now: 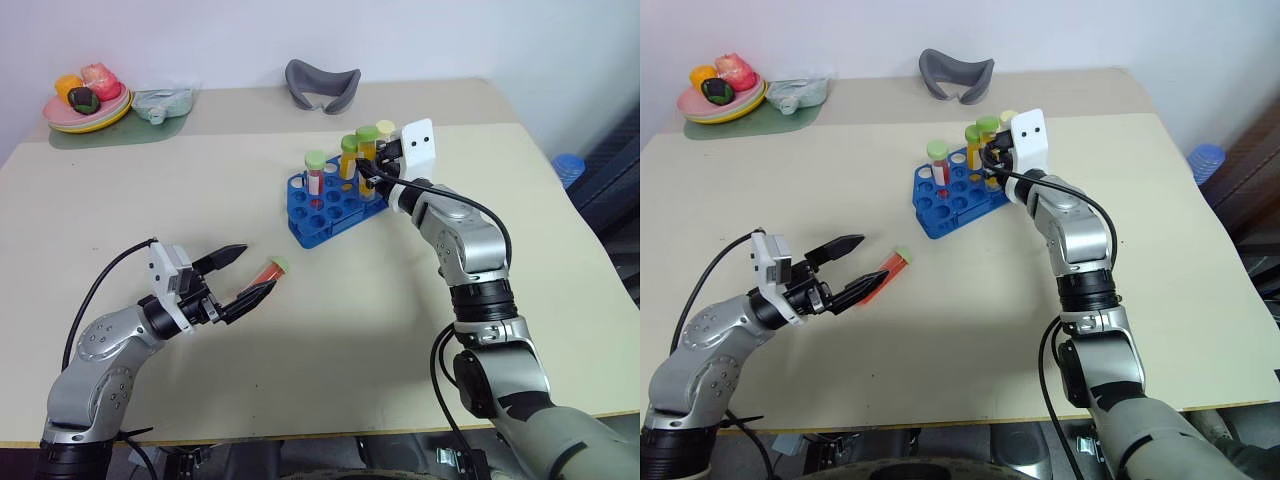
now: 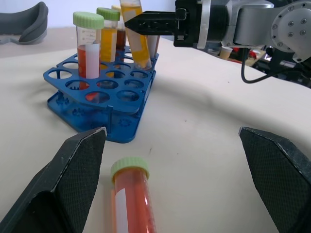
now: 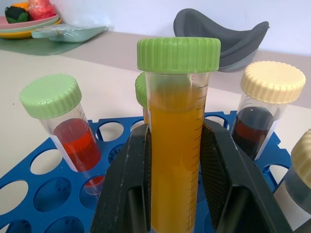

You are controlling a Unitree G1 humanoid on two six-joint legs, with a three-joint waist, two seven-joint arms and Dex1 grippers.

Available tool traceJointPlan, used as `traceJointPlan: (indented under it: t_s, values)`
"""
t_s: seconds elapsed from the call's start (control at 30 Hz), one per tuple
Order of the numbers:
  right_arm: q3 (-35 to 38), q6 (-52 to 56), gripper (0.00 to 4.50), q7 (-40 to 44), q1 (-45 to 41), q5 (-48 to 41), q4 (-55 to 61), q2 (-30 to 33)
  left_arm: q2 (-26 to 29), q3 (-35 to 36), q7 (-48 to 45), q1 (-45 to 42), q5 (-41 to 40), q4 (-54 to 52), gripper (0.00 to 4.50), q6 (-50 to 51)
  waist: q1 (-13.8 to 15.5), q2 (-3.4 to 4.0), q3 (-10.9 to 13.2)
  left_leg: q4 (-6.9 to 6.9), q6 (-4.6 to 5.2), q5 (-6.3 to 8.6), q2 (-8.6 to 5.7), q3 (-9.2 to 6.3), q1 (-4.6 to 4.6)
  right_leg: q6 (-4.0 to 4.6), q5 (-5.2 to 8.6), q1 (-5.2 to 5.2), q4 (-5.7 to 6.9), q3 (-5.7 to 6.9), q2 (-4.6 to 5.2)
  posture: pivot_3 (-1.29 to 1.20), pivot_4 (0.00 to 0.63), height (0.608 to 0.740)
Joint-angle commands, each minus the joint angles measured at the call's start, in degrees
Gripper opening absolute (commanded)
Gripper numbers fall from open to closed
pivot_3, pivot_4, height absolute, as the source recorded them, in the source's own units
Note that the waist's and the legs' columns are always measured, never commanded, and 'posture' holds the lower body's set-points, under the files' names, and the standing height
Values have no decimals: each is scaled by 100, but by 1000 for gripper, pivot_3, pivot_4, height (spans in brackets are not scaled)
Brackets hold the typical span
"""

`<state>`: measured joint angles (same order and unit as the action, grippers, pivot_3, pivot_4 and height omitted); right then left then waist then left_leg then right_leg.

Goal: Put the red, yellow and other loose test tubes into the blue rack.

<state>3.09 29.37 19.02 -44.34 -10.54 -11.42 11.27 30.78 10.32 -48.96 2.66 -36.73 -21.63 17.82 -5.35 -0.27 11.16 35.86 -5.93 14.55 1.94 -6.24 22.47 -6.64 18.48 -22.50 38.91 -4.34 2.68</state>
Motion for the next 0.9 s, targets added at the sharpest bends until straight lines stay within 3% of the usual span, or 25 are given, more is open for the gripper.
traceJointPlan:
  t_s: [0.03, 0.63, 0.9]
  values:
    - [300, -383, 790, -158, 99, -194, 302, -106, 23, 77, -24, 3, -44, -182, 4500, -100, 1, 0, 0, 0, 0, 0, 0, 0, 0, 0, 0, 0, -1, 0, 0, 0, 150, 740]
    - [465, -2590, 790, -264, 1136, -234, 18, -517, 117, 168, -102, -172, -88, -54, 4500, -74, 13, 0, 0, -6, 0, 0, 0, 0, 1, 0, 0, 0, -7, 0, 1, 0, 150, 740]
    - [366, -2890, 790, -244, 1255, -159, -245, -494, 106, 171, -117, -234, -75, -7, 4500, -96, 20, 0, 0, -7, 0, 0, 0, 0, 1, 0, 0, 0, -7, 0, 1, 0, 150, 740]
